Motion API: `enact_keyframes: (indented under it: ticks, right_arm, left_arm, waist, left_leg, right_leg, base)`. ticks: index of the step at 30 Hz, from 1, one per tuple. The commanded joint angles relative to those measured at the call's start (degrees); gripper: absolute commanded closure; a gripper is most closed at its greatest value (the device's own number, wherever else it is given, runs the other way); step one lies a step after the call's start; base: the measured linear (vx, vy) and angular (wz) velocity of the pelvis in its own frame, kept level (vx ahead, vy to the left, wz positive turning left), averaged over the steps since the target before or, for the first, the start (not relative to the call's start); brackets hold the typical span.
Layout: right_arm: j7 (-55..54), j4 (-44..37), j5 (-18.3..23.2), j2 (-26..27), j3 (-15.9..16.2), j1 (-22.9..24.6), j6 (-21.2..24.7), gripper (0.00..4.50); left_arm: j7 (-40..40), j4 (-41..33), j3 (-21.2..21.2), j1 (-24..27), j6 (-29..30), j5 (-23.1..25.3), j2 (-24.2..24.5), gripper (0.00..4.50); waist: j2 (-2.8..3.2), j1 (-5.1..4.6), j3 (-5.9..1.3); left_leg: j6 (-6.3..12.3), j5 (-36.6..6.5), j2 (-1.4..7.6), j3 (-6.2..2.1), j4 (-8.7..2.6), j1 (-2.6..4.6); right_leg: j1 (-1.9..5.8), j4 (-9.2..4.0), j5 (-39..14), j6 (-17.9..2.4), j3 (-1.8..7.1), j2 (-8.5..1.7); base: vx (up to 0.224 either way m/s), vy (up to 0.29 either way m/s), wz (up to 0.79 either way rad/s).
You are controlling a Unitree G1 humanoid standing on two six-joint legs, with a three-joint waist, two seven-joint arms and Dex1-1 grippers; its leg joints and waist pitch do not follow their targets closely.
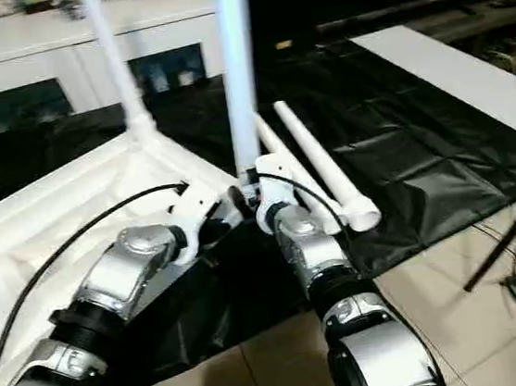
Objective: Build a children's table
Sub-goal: Rotate leg to tighten
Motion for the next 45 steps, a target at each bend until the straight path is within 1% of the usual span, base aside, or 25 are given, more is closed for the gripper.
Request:
enact_keyframes:
  ticks: [1,2,3,5,6,7,9,10,12,13,14,15,16,19,20,21,24,25,26,29,35,38,41,44,45]
  right_arm:
    - [5.1,-2.9,-0.3,-1.6,1.6,0.7,-0.2,0.56]
    - [6.4,-3.4,-0.5,-2.1,2.0,0.8,-0.1,0.56]
    - [9.1,-4.8,-0.5,-3.2,2.7,1.5,0.4,0.56]
    - [11.6,-6.0,-0.6,-4.2,3.2,2.1,0.8,0.56]
    - [15.8,-8.7,-0.9,-6.4,4.5,3.5,1.3,0.56]
    - [16.1,-8.8,-0.9,-6.5,4.6,3.6,1.3,0.56]
    - [20.5,-11.3,-1.1,-8.6,5.9,4.9,1.4,0.56]
    - [21.2,-11.7,-1.1,-8.9,6.0,5.1,1.4,0.56]
    - [25.5,-14.4,-0.6,-10.8,7.3,6.3,2.2,0.56]
    - [28.6,-16.2,-0.1,-11.9,8.1,7.2,2.7,0.56]
    - [31.3,-17.9,0.4,-12.9,8.8,7.9,3.2,0.56]
    - [32.7,-18.8,0.6,-13.4,9.2,8.3,3.5,0.56]
    - [34.3,-19.7,1.0,-13.9,9.6,8.7,4.0,0.56]
    - [37.9,-21.9,1.5,-15.2,10.6,9.6,4.9,0.56]
    - [38.7,-22.2,1.4,-15.5,10.8,9.8,5.0,0.56]
    - [39.6,-22.4,1.2,-15.9,11.3,10.0,5.1,0.56]
    - [41.5,-23.1,0.7,-16.7,12.2,10.4,5.2,0.56]
    - [41.8,-23.4,0.7,-16.9,12.3,10.5,5.5,0.72]
    - [42.2,-23.9,0.7,-17.1,12.4,10.7,5.8,0.72]
    - [43.1,-24.7,1.0,-17.5,12.2,11.0,6.8,1.00]
    - [44.1,-25.1,1.2,-17.8,12.0,11.3,7.4,1.56]
    - [44.5,-25.1,1.5,-17.9,11.9,11.3,7.4,1.66]
    - [44.7,-25.0,1.7,-17.7,11.7,11.3,7.3,1.76]
    - [44.3,-24.3,2.0,-17.2,10.9,11.4,7.4,1.78]
    - [42.7,-23.2,2.2,-16.4,10.0,11.3,7.6,1.78]
  left_arm:
    - [-3.6,-1.8,-1.4,2.2,-2.4,1.7,3.2,4.50]
    - [-5.0,-2.7,-2.0,2.7,-3.5,1.8,3.9,4.50]
    - [-6.7,-4.5,-2.2,3.6,-3.3,1.5,5.0,4.50]
    - [-8.1,-6.0,-2.3,4.3,-2.8,1.1,6.0,4.50]
    - [-10.8,-8.4,-2.6,5.4,-3.0,0.4,7.9,4.50]
    - [-11.1,-8.6,-2.7,5.5,-3.1,0.3,8.1,4.50]
    - [-14.9,-11.3,-3.2,6.8,-4.2,-1.0,10.5,4.50]
    - [-15.5,-11.8,-3.2,7.1,-4.0,-1.4,10.9,4.50]
    - [-20.7,-15.0,-3.6,8.7,-5.5,-3.3,13.3,4.50]
    - [-23.5,-17.0,-3.7,9.7,-5.7,-4.6,14.6,4.50]
    - [-25.6,-18.7,-3.6,10.4,-5.4,-5.7,15.7,4.50]
    - [-26.5,-19.5,-3.5,10.7,-4.9,-6.2,16.2,4.50]
    - [-27.1,-20.0,-3.5,10.9,-4.5,-6.4,16.6,4.50]
    - [-27.8,-20.4,-3.3,11.2,-4.3,-6.4,17.3,4.50]
    - [-28.1,-20.5,-3.3,11.2,-4.2,-6.6,17.4,4.50]
    - [-28.4,-20.5,-3.4,11.2,-4.2,-6.7,17.7,4.50]
    - [-28.5,-20.6,-3.5,11.2,-4.1,-6.8,17.8,4.50]
    - [-28.5,-20.6,-3.5,11.2,-4.0,-6.9,17.8,4.50]
    - [-28.6,-20.7,-3.5,11.2,-4.0,-6.8,17.9,4.50]
    - [-29.0,-20.5,-3.2,11.2,-4.0,-6.5,17.8,4.50]
    - [-29.0,-20.2,-3.3,11.1,-4.1,-6.4,17.8,4.50]
    - [-29.1,-20.2,-3.3,11.2,-4.2,-6.5,17.9,4.50]
    - [-29.1,-20.2,-3.3,11.3,-4.1,-6.5,18.0,4.50]
    - [-29.0,-20.0,-3.3,11.3,-4.1,-6.5,17.7,4.50]
    - [-27.8,-19.2,-3.1,11.1,-4.1,-6.2,16.9,4.50]
  waist:
    - [-0.03,0.03,-3.59]
    - [-0.06,0.27,-3.64]
    - [-0.03,0.23,-3.73]
    - [-0.14,0.58,-3.80]
    - [-0.05,0.79,-3.86]
    - [-0.07,0.88,-3.86]
    - [0.05,1.10,-4.22]
    - [0.04,1.07,-4.17]
    - [0.12,1.24,-4.31]
    - [0.15,1.47,-4.38]
    - [0.17,1.59,-4.55]
    - [0.36,1.88,-4.54]
    - [0.34,1.84,-4.53]
    - [0.31,2.35,-4.28]
    - [0.34,2.37,-4.13]
    - [0.30,2.45,-4.03]
    - [0.18,2.35,-3.92]
    - [0.16,2.36,-3.93]
    - [0.15,2.38,-3.95]
    - [0.17,2.22,-4.00]
    - [0.08,2.24,-4.23]
    - [0.03,2.24,-4.29]
    - [0.08,2.24,-4.26]
    - [0.03,2.27,-4.22]
    - [-0.01,2.26,-4.25]
  left_leg:
    - [-1.68,-26.8,1.13,-1.08,-5.04,0.68]
    - [-1.32,-26.7,1.19,-1.12,-5.00,0.69]
    - [-1.09,-25.7,1.30,-0.96,-4.95,0.74]
    - [-0.68,-24.3,1.39,-0.48,-4.64,1.25]
    - [-0.31,-23.0,1.45,-0.42,-4.61,1.06]
    - [-0.12,-22.2,1.47,-0.44,-4.64,0.91]
    - [0.45,-18.9,1.59,-0.34,-4.40,0.92]
    - [0.65,-18.4,1.56,-0.26,-4.38,0.89]
    - [1.28,-16.2,1.55,-0.11,-4.14,0.99]
    - [1.54,-15.2,1.58,-0.22,-4.10,0.93]
    - [2.34,-12.4,1.61,-0.19,-3.90,0.73]
    - [3.21,-11.1,1.69,0.00,-3.69,1.00]
    - [3.49,-10.7,1.67,0.04,-3.63,0.96]
    - [2.85,-12.8,1.74,0.13,-3.82,1.18]
    - [1.98,-14.6,1.75,0.05,-4.04,1.09]
    - [1.13,-16.5,1.77,0.01,-4.18,1.30]
    - [-0.05,-18.5,1.71,-0.05,-4.32,1.31]
    - [-0.13,-18.6,1.70,-0.07,-4.32,1.28]
    - [-0.20,-18.4,1.71,-0.08,-4.31,1.30]
    - [-0.10,-17.8,1.65,-0.17,-4.32,1.12]
    - [0.79,-15.2,1.64,-0.10,-4.01,1.07]
    - [1.17,-14.3,1.60,-0.07,-3.90,1.00]
    - [1.19,-14.6,1.59,-0.06,-3.90,1.03]
    - [1.14,-14.9,1.60,-0.06,-3.91,1.04]
    - [1.11,-14.8,1.61,-0.08,-3.89,1.03]
  right_leg:
    - [2.03,-4.88,-24.0,-8.6,1.10,-2.48]
    - [2.06,-4.89,-23.5,-8.8,1.10,-2.58]
    - [1.98,-4.65,-21.8,-9.4,1.28,-2.52]
    - [1.61,-4.57,-18.9,-10.9,1.54,-2.37]
    - [1.86,-4.21,-17.0,-11.8,1.55,-2.38]
    - [2.08,-4.08,-16.2,-11.9,1.50,-2.32]
    - [2.20,-3.47,-11.7,-13.1,1.51,-2.29]
    - [2.17,-3.37,-10.6,-13.6,1.50,-2.16]
    - [2.30,-2.95,-7.1,-14.9,1.52,-2.07]
    - [2.58,-2.78,-5.9,-15.1,1.45,-2.14]
    - [2.82,-2.31,-2.3,-15.4,1.32,-1.95]
    - [2.50,-2.20,-0.1,-16.0,1.31,-1.84]
    - [2.52,-2.12,0.2,-16.3,1.30,-1.85]
    - [2.47,-2.39,-3.5,-16.1,1.33,-1.96]
    - [2.47,-2.54,-6.0,-15.7,1.38,-2.07]
    - [2.36,-2.79,-8.3,-15.1,1.43,-2.05]
    - [2.26,-3.07,-11.5,-14.2,1.64,-2.15]
    - [2.28,-3.10,-11.8,-14.0,1.62,-2.13]
    - [2.25,-3.14,-11.8,-13.8,1.67,-2.17]
    - [2.36,-3.05,-11.4,-13.6,1.59,-2.07]
    - [2.43,-2.73,-8.4,-14.5,1.59,-2.09]
    - [2.53,-2.60,-7.3,-14.8,1.53,-2.08]
    - [2.52,-2.66,-7.9,-14.8,1.52,-2.07]
    - [2.52,-2.69,-8.5,-14.7,1.53,-2.09]
    - [2.53,-2.68,-8.4,-14.7,1.54,-2.13]
  base:
    - [0.000,0.000,0.00]
    - [0.000,0.000,0.00]
    - [0.000,0.000,0.00]
    - [0.000,0.000,0.00]
    - [0.000,0.000,0.00]
    - [0.000,0.000,0.00]
    - [0.026,-0.004,0.01]
    - [0.051,-0.008,0.02]
    - [0.000,0.000,0.00]
    - [0.000,0.000,0.00]
    - [0.000,0.000,0.00]
    - [0.000,0.000,0.00]
    - [0.000,0.000,0.00]
    - [0.000,0.000,0.00]
    - [0.000,0.000,0.00]
    - [0.000,0.000,0.00]
    - [0.000,0.000,0.00]
    - [0.000,0.000,0.00]
    - [0.000,0.000,0.00]
    - [0.000,0.000,0.00]
    - [0.000,0.000,0.00]
    - [0.000,0.000,0.00]
    - [0.000,0.000,0.00]
    - [0.000,0.000,0.00]
    - [0.000,0.000,0.00]
